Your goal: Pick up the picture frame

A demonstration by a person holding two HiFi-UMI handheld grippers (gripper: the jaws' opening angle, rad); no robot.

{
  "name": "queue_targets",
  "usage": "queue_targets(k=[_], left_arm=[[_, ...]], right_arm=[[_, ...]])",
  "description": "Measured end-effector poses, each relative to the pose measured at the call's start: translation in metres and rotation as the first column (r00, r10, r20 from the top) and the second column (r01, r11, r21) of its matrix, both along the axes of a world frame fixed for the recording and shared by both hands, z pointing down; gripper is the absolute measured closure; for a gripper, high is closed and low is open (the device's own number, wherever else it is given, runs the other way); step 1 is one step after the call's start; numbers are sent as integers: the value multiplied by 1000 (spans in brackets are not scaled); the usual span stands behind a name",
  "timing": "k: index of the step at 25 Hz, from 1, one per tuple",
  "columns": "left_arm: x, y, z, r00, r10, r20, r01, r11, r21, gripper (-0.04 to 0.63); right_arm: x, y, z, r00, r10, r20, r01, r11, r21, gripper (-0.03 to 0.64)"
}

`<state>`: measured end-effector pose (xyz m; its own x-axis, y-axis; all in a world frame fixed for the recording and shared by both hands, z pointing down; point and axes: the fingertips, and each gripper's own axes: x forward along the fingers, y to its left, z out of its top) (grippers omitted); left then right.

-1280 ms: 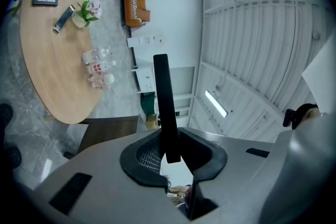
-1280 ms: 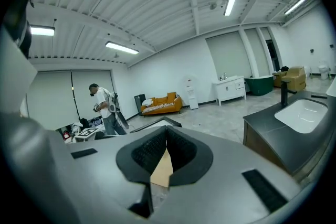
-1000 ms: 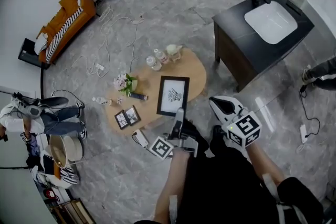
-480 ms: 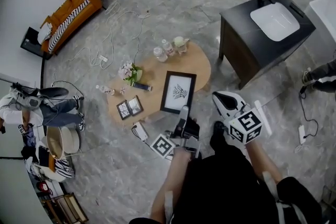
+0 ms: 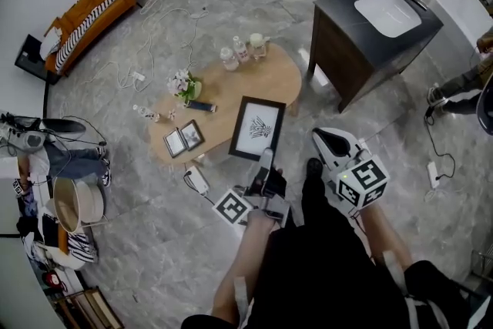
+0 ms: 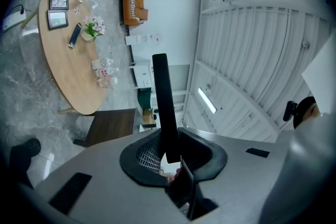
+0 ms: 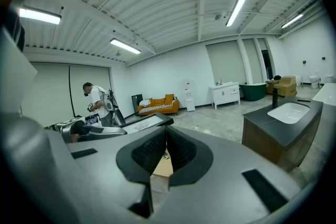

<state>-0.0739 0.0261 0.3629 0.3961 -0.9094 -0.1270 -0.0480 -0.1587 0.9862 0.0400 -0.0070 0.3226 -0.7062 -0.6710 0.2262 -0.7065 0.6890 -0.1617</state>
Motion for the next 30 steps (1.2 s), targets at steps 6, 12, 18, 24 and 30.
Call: queue_targets(k=[6,12,18,24,30], left_arm=[[-14,51,2,999,30,25,-30,999,-21,520],[-17,80,2,999,50,9,-49,998,-28,520],[-2,94,-2,999,53,9,-53,998,-17,518],[1,98,-11,999,51,8,-50,999,-7,518],[9,96,-11,998,57,8,-57,998,-12,519]], right_arm=[[-11,58,-7,999,33,12,-34,999,14,604],[-15,101,-11,999,31,20,-32,999,39,604],[-4,129,-15,1000,18,11,-19,998,67,604],[-5,141,-24,1000,5,-1,-5,997,74,604],[1,139,-23,1000,13,2,-14,997,71,604]])
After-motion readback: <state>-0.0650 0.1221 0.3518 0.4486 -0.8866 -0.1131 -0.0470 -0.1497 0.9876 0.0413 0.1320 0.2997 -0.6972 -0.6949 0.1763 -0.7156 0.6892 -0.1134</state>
